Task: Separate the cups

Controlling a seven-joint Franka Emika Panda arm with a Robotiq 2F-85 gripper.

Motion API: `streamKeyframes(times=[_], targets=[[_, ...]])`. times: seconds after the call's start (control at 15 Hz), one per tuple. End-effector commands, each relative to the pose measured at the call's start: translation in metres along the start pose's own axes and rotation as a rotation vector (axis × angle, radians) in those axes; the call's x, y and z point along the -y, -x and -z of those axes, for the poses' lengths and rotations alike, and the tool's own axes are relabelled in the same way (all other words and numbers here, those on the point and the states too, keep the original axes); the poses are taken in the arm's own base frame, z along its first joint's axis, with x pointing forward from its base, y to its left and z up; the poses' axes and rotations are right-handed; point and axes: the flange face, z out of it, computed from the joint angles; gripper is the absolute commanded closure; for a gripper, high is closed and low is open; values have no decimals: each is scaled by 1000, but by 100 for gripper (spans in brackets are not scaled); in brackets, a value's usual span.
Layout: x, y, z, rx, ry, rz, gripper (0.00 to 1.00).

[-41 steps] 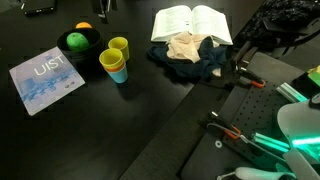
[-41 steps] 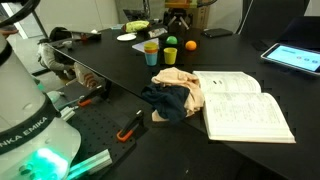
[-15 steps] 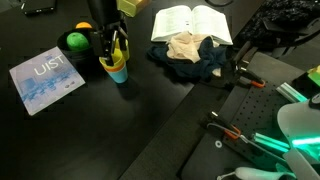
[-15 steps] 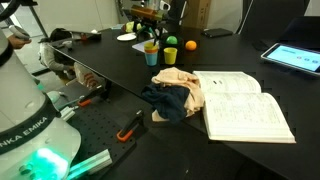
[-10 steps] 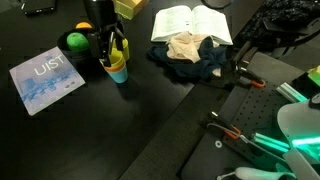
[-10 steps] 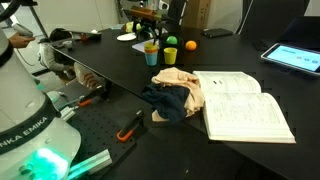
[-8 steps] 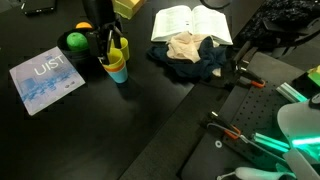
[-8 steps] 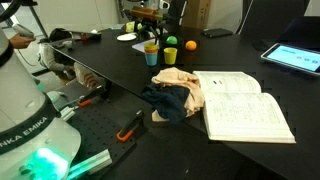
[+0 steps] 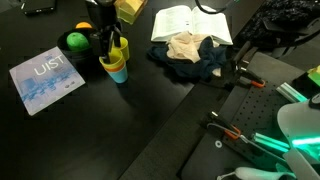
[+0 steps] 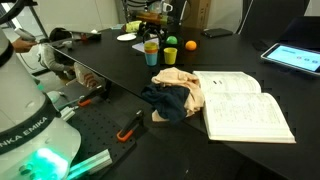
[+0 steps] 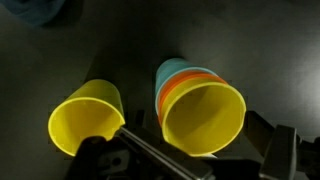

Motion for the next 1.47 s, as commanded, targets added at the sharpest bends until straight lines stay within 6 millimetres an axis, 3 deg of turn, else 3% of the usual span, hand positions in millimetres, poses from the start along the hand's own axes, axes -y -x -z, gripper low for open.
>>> streamKeyframes(times=[0.0, 0.07, 0.67, 0.8, 1.13, 1.4], targets=[[-9, -5, -3, -29, 17, 20, 11], [-9, -5, -4, -31, 16, 23, 26], [-15, -6, -3, -43, 16, 35, 95], [-16, -7, -2, -43, 15, 36, 100], [-17, -7, 0, -33, 13, 33, 98], [-16, -13, 14, -35, 30, 53, 98]])
